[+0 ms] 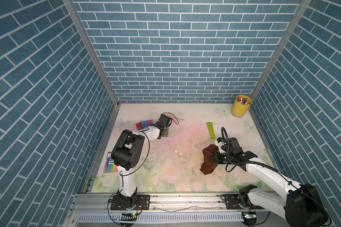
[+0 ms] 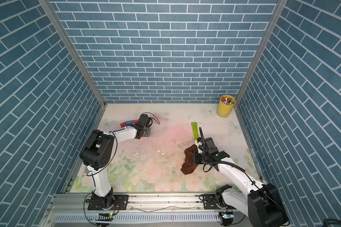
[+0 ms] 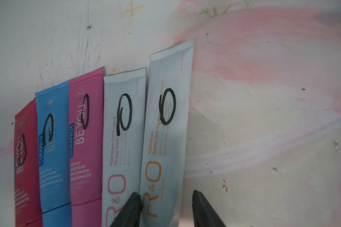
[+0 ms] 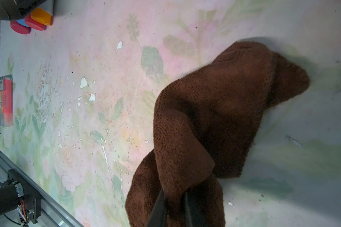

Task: Wipe the surface of the toothpaste tube
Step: Move the toothpaste to the center of the board, then pick up the cleaning item at the center of the board.

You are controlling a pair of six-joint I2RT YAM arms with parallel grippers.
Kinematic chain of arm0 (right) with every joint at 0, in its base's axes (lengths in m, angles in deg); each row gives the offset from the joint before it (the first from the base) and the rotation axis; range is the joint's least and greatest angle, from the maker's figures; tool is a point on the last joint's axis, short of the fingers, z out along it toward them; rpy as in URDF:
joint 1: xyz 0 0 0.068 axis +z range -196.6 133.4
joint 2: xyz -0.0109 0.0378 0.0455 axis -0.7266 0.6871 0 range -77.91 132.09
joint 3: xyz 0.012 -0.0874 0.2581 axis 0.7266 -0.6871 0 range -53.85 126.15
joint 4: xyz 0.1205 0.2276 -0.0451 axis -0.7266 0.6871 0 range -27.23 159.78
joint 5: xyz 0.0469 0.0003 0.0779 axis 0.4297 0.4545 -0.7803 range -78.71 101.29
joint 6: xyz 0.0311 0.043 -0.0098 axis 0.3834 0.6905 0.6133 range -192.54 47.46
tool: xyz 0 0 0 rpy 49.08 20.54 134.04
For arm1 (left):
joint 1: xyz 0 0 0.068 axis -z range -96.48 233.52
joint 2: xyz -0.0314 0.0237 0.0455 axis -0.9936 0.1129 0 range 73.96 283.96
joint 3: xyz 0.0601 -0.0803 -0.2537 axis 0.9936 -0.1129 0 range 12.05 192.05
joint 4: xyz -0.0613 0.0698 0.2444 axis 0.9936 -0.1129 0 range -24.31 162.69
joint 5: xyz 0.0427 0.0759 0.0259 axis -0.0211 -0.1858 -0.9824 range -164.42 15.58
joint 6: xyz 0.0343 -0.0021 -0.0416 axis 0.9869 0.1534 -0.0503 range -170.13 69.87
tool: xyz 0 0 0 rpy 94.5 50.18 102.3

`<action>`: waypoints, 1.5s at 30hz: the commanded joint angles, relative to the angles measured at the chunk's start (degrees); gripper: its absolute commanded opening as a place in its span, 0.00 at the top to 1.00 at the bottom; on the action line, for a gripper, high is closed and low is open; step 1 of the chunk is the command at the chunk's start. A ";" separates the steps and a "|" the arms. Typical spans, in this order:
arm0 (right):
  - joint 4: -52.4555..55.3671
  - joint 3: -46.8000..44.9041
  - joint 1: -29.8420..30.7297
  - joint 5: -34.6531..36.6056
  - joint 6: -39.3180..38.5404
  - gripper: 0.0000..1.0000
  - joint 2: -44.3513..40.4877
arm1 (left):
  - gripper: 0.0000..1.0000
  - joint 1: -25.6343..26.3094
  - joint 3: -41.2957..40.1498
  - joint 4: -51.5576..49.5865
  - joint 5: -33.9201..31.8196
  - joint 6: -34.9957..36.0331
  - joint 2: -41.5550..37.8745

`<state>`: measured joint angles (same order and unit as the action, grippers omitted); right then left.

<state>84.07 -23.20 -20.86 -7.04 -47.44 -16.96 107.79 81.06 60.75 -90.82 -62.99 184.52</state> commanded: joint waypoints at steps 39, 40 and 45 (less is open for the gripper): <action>14.47 7.54 3.92 8.83 2.05 0.34 1.71 | 0.88 22.74 -23.28 12.71 7.77 -4.81 -15.25; 14.47 7.58 4.13 8.98 2.14 0.34 2.07 | 0.88 23.80 -24.12 13.05 7.87 -4.71 -15.62; 13.67 7.34 5.14 9.05 2.14 0.31 4.99 | 0.88 26.97 -28.86 15.28 8.87 -3.51 -18.67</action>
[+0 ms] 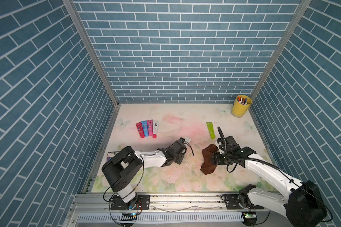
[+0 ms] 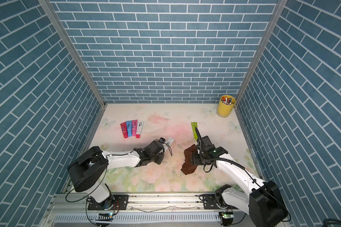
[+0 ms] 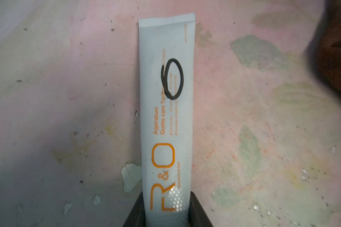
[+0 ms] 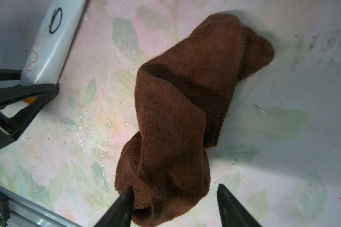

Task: Wipe the surface of the toothpaste tube
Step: Pick up the cleaning item at the center of the board.

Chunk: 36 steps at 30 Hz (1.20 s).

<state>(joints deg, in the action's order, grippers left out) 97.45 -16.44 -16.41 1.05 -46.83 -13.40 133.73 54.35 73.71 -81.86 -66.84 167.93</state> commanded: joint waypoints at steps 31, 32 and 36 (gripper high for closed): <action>-5.91 8.92 1.97 -0.13 -3.39 1.00 3.86 | 0.89 8.04 -6.11 8.61 4.72 6.27 -3.30; -8.38 9.00 2.10 -1.75 -3.52 1.00 6.28 | 0.89 8.30 -5.92 8.50 4.72 6.47 -3.02; -15.23 10.13 3.04 -4.25 -3.83 0.99 13.75 | 0.89 8.54 -5.59 8.70 5.45 7.02 -2.18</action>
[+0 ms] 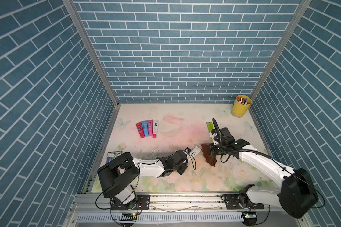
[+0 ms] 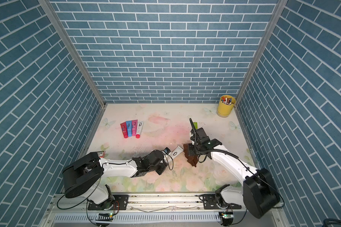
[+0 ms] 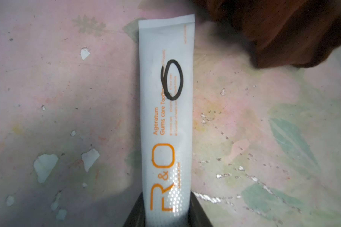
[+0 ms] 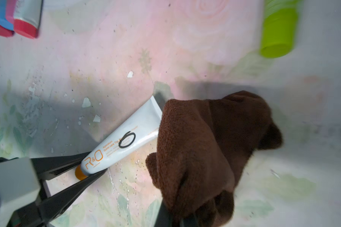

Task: Wipe the surface of the toothpaste tube
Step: Pick up the cleaning item at the center of the board, then wipe the dirt from the toothpaste tube.

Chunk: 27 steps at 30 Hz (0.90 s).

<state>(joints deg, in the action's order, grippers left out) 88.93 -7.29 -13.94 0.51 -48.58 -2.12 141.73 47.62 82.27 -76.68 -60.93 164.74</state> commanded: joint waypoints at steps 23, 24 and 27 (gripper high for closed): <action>-22.20 -2.36 7.57 -14.95 0.93 0.96 24.22 | 0.94 0.76 4.94 -1.23 1.88 2.02 7.26; -22.90 -2.42 8.47 -16.26 1.35 0.96 24.23 | 0.94 0.75 5.03 -1.23 1.99 2.15 7.39; -25.13 -2.62 10.94 -19.93 2.68 0.97 23.39 | 0.96 0.73 5.10 -1.10 2.16 2.28 7.20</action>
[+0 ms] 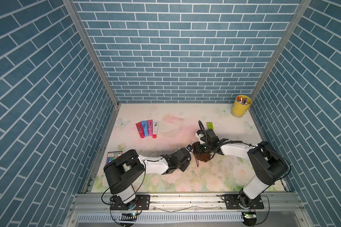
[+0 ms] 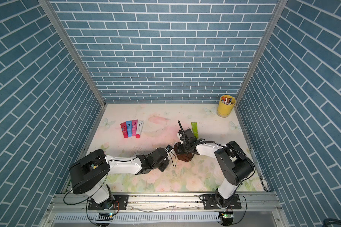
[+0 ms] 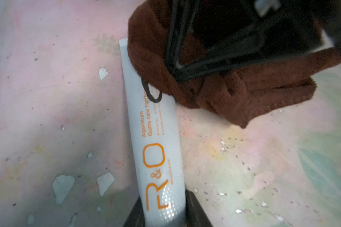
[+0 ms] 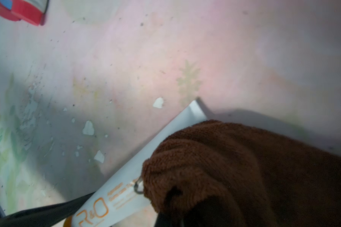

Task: Wipe the surface of the toothpaste tube
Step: Wipe the dirt from the toothpaste tube.

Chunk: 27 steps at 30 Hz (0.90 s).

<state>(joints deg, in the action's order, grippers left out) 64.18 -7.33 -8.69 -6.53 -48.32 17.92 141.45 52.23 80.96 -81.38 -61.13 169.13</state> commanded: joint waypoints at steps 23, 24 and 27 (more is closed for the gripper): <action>14.59 9.77 -9.98 2.09 -1.46 0.99 3.49 | 1.00 1.13 -0.15 0.63 8.41 2.69 2.19; 14.43 9.71 -10.05 1.97 -1.46 0.99 3.57 | 1.00 1.22 -0.02 0.63 8.39 2.66 2.37; 13.67 8.72 -9.34 -0.17 -1.38 0.99 4.33 | 1.00 1.42 -0.11 0.60 7.86 2.49 2.26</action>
<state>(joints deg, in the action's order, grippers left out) 76.62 1.46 -18.72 -7.93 -47.53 21.26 141.51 52.10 83.35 -78.69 -60.26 169.66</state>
